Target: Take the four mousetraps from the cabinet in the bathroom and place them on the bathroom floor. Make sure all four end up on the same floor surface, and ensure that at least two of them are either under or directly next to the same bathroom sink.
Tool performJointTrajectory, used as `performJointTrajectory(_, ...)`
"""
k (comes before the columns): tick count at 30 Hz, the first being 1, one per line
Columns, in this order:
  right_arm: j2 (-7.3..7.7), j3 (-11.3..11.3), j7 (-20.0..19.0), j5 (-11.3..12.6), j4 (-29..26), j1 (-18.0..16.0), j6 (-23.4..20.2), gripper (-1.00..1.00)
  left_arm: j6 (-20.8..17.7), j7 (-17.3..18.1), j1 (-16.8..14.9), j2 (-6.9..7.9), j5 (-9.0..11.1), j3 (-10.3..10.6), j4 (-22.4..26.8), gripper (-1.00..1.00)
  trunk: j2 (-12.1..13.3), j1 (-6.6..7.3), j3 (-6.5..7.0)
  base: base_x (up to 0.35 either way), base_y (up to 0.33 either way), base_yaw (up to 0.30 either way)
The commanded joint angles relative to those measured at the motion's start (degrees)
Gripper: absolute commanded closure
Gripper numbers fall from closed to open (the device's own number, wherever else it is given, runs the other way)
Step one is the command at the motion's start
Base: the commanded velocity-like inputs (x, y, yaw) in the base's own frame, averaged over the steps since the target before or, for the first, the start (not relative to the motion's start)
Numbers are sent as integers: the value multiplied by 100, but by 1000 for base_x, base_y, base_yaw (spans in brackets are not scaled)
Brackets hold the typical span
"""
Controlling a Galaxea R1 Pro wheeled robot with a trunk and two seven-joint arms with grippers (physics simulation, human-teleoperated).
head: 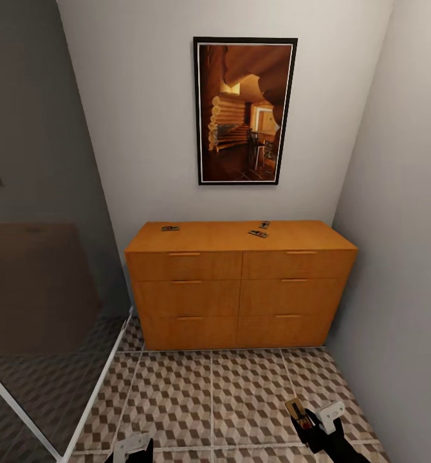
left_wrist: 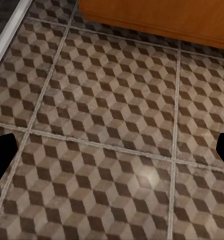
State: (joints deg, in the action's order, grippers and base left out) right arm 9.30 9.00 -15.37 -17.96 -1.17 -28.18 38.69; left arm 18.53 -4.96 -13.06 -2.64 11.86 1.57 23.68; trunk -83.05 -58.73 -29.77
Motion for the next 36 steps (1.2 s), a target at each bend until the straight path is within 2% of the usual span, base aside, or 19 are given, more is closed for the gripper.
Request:
performJointTrajectory(1,2,49,-53,-6,2,-3,7,100,19,-23,-3,0,27,18,-2,-100,-3,0,-6,0,0,0)
performJointTrajectory(16,2,49,-53,-6,2,-3,7,100,-2,-26,-3,-13,30,3,-64,-100,-3,0,-6,0,0,0)
performJointTrajectory(19,2,49,-52,-8,2,-3,7,100,-122,-26,-7,-31,35,0,37,-100,-3,0,-6,0,0,0)
performJointTrajectory(21,2,49,-53,-11,2,-3,7,100,-551,-26,-79,-43,31,0,224,-100,-3,0,-6,0,0,0)
performJointTrajectory(22,2,49,-53,-11,2,-3,7,100,-1079,-25,-180,-53,29,1,418,-100,-3,0,-6,0,0,0)
performJointTrajectory(26,2,55,-54,-7,2,-3,7,100,-3938,-33,-672,-71,27,3,1748,-100,-3,0,-6,0,0,0)
performJointTrajectory(28,2,56,-54,-7,2,-3,7,100,-4539,-37,-790,-79,15,5,2181,-100,-3,0,-6,0,0,0)
performJointTrajectory(29,2,54,-52,-7,2,-3,7,100,-5095,-53,-910,-98,-13,9,2628,-100,-3,0,-6,0,0,0)
performJointTrajectory(30,2,52,-51,-6,2,-3,7,100,-5930,-118,-1101,-191,-68,13,3284,-100,-3,0,-6,0,0,0)
performJointTrajectory(31,2,51,-52,-6,2,-3,7,100,-6513,-208,-1256,-325,-119,15,3696,-100,-3,0,-6,0,0,0)
performJointTrajectory(33,2,50,-53,-6,2,-3,7,100,-7113,-389,-1525,-527,-221,20,4159,-100,-3,0,-6,0,0,0)
performJointTrajectory(34,2,50,-53,-8,2,-3,7,100,-7232,-458,-1625,-581,-260,23,4267,-100,-3,0,-6,0,0,0)
performJointTrajectory(36,2,50,-51,-7,2,-3,7,100,-7515,-676,-2053,-727,-388,101,4525,-100,-3,0,-6,0,0,0)
